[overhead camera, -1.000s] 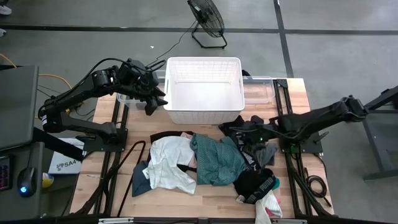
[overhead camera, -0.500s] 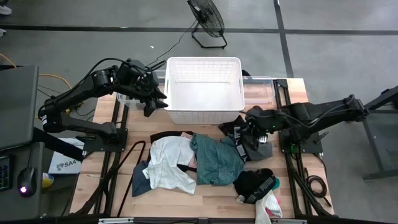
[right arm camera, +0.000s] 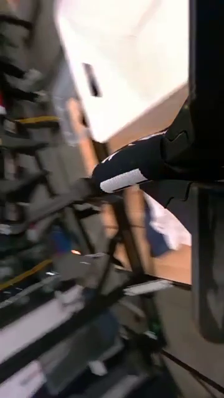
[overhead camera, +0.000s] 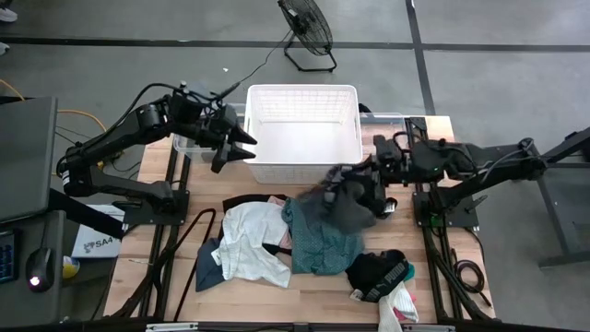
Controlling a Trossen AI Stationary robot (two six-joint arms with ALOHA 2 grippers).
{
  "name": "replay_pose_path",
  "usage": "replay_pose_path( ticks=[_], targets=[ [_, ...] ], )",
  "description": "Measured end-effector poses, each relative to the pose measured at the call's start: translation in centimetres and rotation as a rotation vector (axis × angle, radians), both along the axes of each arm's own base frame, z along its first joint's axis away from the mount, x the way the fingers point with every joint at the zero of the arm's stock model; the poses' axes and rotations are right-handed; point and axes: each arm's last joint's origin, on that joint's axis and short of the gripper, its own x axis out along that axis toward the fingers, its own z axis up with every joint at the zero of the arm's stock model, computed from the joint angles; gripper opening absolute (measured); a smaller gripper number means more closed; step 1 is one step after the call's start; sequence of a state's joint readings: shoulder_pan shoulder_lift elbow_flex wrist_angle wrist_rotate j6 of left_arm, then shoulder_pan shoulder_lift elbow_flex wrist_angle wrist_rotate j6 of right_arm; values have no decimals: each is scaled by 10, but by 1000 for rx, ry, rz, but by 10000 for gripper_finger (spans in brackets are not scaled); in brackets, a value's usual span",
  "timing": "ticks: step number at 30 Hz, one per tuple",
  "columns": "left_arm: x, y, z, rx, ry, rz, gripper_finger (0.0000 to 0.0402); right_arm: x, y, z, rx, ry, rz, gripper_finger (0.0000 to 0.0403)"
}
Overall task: Pick & Place Cloths
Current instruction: Put the gray boxers into the transparent bin
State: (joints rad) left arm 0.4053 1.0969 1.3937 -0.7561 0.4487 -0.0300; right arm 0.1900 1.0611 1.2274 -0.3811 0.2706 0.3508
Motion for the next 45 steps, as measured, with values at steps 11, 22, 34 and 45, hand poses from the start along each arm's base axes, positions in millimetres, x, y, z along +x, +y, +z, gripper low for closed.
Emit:
replay_pose_path(
  ticks=[11, 22, 34, 45],
  targets=[
    [5, 1, 13, 63, -141, -47, 213, 21, -6, 20, -132, -244, -185, 4],
    [14, -14, 24, 212, -273, -146, 286, 50, -37, 27, -132, -410, -335, 4],
    [42, -30, 26, 401, -338, -37, 314, 75, -55, 45, -186, -523, -444, 4],
    [90, -29, 15, 488, -375, 132, 314, 98, -54, 32, -166, -559, -398, 4]
  ],
)
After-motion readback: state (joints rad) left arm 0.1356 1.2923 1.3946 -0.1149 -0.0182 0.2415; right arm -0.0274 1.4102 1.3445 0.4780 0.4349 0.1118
